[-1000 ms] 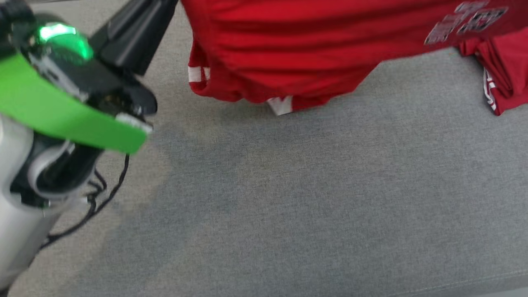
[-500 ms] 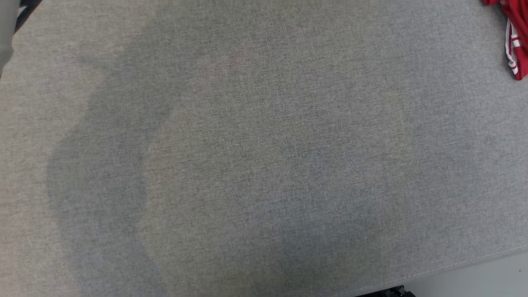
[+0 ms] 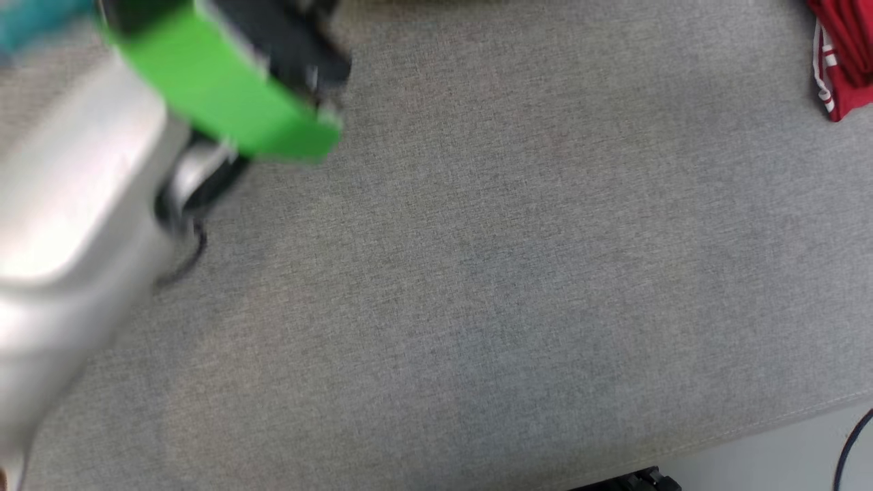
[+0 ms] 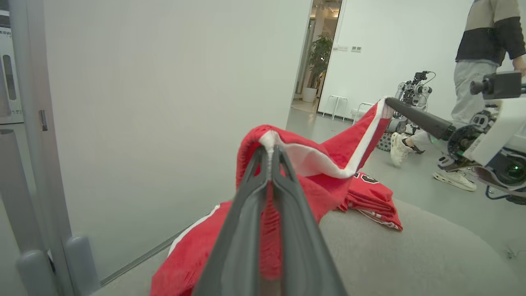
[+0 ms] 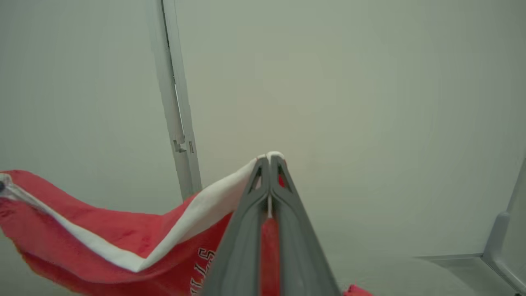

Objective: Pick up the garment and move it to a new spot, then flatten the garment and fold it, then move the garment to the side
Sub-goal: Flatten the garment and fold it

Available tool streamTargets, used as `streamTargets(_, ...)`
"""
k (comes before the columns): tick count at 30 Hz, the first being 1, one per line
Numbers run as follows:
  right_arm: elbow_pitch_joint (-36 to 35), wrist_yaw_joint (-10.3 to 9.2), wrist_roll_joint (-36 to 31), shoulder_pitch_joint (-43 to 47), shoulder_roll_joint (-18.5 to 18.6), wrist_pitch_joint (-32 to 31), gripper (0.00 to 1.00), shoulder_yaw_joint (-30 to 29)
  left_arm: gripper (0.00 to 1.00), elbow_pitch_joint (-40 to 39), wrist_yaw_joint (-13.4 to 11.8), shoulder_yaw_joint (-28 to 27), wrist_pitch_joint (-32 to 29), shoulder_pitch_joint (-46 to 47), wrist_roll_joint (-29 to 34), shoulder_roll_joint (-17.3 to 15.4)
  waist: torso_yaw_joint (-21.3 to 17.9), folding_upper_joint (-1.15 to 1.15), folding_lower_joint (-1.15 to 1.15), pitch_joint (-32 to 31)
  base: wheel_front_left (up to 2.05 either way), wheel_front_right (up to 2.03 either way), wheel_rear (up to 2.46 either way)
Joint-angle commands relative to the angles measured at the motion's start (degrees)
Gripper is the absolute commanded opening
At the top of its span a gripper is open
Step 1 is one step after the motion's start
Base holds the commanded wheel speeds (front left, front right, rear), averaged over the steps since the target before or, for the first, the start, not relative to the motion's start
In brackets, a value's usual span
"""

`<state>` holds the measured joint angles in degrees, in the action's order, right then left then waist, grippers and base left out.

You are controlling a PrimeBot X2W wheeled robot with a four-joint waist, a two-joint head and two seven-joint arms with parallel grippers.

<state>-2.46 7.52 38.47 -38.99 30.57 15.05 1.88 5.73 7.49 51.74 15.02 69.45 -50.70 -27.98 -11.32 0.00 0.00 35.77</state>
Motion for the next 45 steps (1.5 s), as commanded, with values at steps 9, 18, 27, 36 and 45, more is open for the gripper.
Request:
streamTargets(9,-11.2,-0.08,0.6,27.5,-6.2,0.1,0.00,-5.8,0.00,-10.3,0.0,-6.9,0.2,-32.7,6.6,-4.5,0.7,0.00,0.00,-9.4,0.00,0.00,0.00)
streamTargets(18,-16.1,-0.08,2.1,45.6,-6.3,0.1,0.00,-3.6,0.00,-14.1,0.0,-9.9,0.2,-53.1,7.8,-3.9,2.6,0.00,0.00,-16.2,0.00,0.00,0.00)
streamTargets(27,-19.6,-0.08,0.7,56.7,-2.7,-0.7,0.00,-4.0,0.00,-20.0,-1.2,-11.8,0.1,-65.9,6.6,-6.6,4.9,0.00,0.00,-19.3,0.00,0.00,0.00)
streamTargets(36,-15.2,-0.08,2.4,48.5,0.1,-6.6,0.00,-3.2,0.00,-20.1,-0.9,-11.1,-3.1,-59.3,4.4,-3.4,6.9,0.00,0.00,-17.4,0.00,0.00,0.00)
streamTargets(45,-0.9,-0.08,1.6,26.2,6.4,-9.0,0.00,4.9,0.00,-11.6,-0.2,-12.5,-9.3,-44.7,-5.0,3.4,8.9,0.00,0.00,-11.5,0.00,0.00,0.00)
